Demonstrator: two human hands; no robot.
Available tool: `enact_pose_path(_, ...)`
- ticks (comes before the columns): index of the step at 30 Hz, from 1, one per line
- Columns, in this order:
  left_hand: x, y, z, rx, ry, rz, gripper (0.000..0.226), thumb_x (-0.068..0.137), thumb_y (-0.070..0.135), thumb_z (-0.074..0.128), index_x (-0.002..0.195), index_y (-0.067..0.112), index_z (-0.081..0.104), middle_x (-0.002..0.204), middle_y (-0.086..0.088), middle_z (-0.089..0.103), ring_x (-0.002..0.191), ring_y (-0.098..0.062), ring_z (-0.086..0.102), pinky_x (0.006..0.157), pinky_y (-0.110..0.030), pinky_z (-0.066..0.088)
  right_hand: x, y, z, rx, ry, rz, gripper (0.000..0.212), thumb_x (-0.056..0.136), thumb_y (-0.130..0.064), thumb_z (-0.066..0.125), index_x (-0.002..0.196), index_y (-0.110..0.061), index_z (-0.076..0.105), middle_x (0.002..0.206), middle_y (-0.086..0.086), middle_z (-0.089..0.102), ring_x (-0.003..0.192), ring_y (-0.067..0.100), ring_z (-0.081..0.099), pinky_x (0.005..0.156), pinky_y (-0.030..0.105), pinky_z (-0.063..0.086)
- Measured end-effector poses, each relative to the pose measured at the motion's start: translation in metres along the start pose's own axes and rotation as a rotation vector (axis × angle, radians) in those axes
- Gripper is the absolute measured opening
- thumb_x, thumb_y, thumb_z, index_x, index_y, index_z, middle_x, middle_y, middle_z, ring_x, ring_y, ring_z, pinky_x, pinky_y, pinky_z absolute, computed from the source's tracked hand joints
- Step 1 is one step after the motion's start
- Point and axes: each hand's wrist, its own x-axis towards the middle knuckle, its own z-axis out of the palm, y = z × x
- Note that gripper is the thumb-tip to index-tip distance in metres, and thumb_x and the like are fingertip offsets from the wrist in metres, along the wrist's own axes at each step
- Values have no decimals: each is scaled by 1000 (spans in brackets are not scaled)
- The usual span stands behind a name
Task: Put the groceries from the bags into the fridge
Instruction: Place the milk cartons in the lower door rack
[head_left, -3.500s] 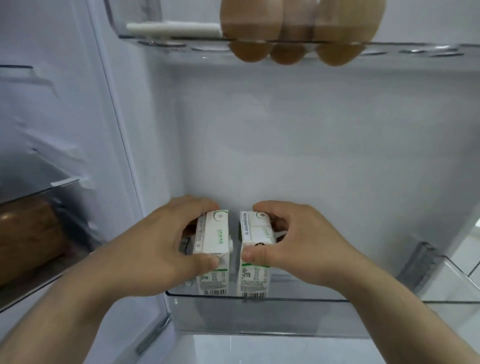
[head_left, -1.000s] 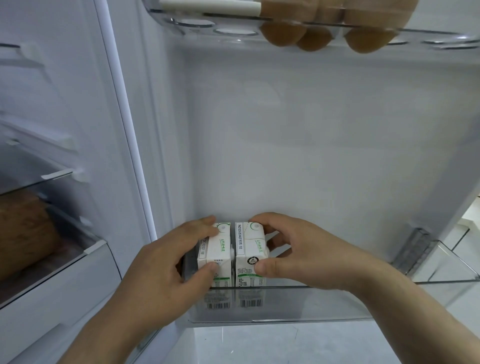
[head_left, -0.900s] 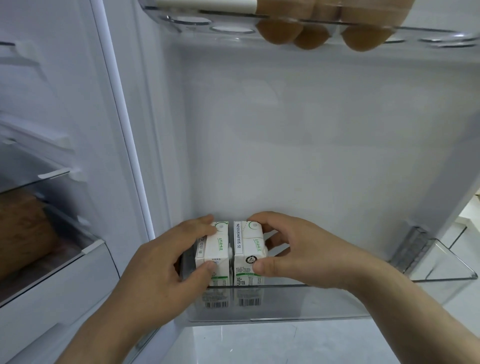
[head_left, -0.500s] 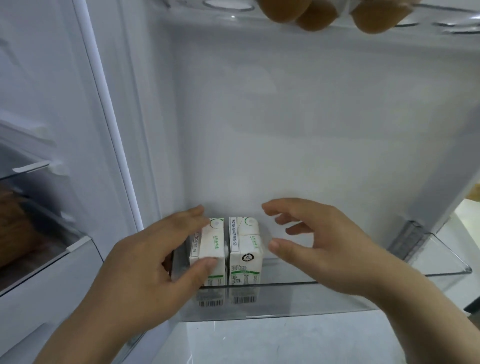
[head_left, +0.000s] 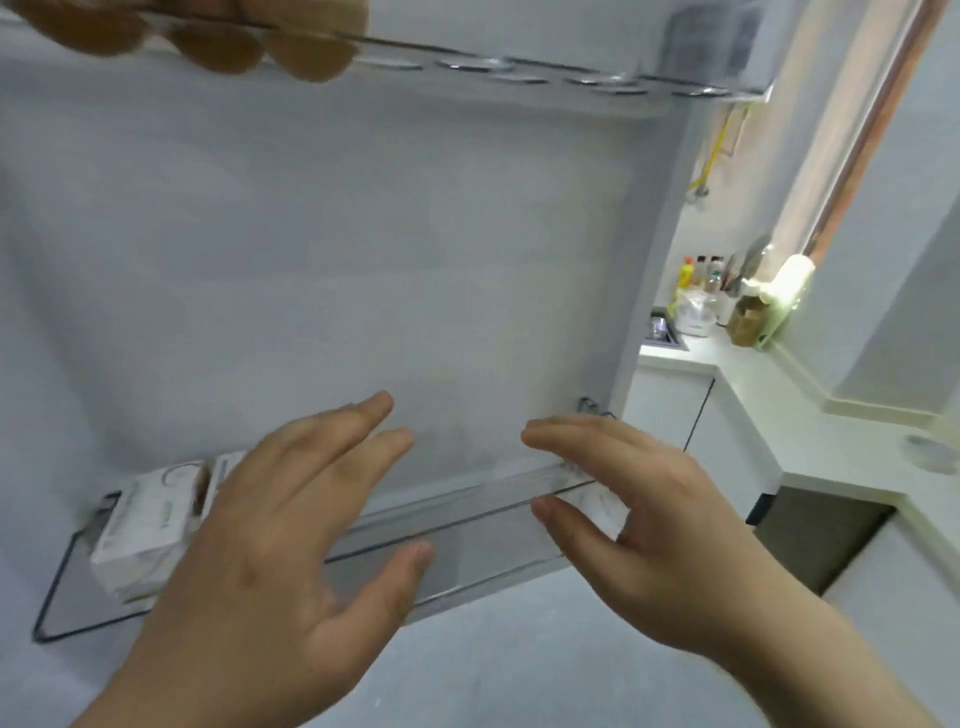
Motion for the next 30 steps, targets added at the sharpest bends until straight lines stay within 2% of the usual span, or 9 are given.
enact_pose_path(4,20,43,40,-172,7,53,50,79,38,59,125,18,59,141,5,51,129,-10,47,108,-19,31,-40,37,-33,-93,12,107,48,88,-52,44,133,-37,52,133,-22,56,122,-5,46,98,13,36)
enact_pose_path(7,34,76,77,-255,-59,73,51,80,39,58,127,19,59,141,11,49,131,-4,45,107,-13,30,-80,70,-63,-117,59,239,52,87,-55,43,136,-39,46,137,-23,51,127,-3,43,103,17,34)
enact_pose_path(11,48,122,133,-240,-248,116,61,82,51,53,137,25,51,148,15,42,138,0,34,110,-11,24,-140,113,-104,-217,54,383,58,89,-54,46,145,-44,36,142,-33,33,131,-17,21,106,3,12)
enact_pose_path(13,51,147,160,-206,-315,175,66,83,57,49,142,29,45,150,21,34,139,10,23,109,-8,21,-168,128,-124,-239,41,465,58,94,-49,49,148,-43,28,150,-31,26,135,-15,16,108,5,8)
enact_pose_path(16,55,190,197,-255,-353,248,68,82,58,47,143,29,42,149,24,30,137,17,15,103,-18,27,-212,147,-152,-269,52,567,61,96,-45,51,150,-43,23,154,-29,20,141,-12,11,109,7,5)
enact_pose_path(20,60,261,246,-376,-401,324,67,82,59,47,143,32,41,147,28,29,135,21,14,99,-25,30,-278,174,-189,-301,106,683,59,96,-42,52,149,-41,26,154,-27,23,132,-17,12,104,1,2)
enact_pose_path(25,62,337,307,-467,-536,464,62,81,66,44,139,56,26,146,44,16,134,24,12,101,-17,24,-359,197,-225,-340,185,883,56,96,-41,52,147,-41,30,147,-31,26,122,-21,13,92,-8,3)
enact_pose_path(27,64,366,333,-515,-591,515,60,79,71,40,135,64,21,144,49,9,133,25,10,103,-15,22,-390,205,-236,-349,231,969,56,96,-43,52,147,-43,29,146,-33,25,121,-21,14,95,-4,6)
enact_pose_path(30,66,412,372,-579,-669,575,60,75,74,36,132,63,22,141,53,5,130,29,5,102,-10,18,-434,215,-251,-330,293,1128,55,96,-44,52,146,-45,30,139,-38,23,122,-19,18,107,8,17)
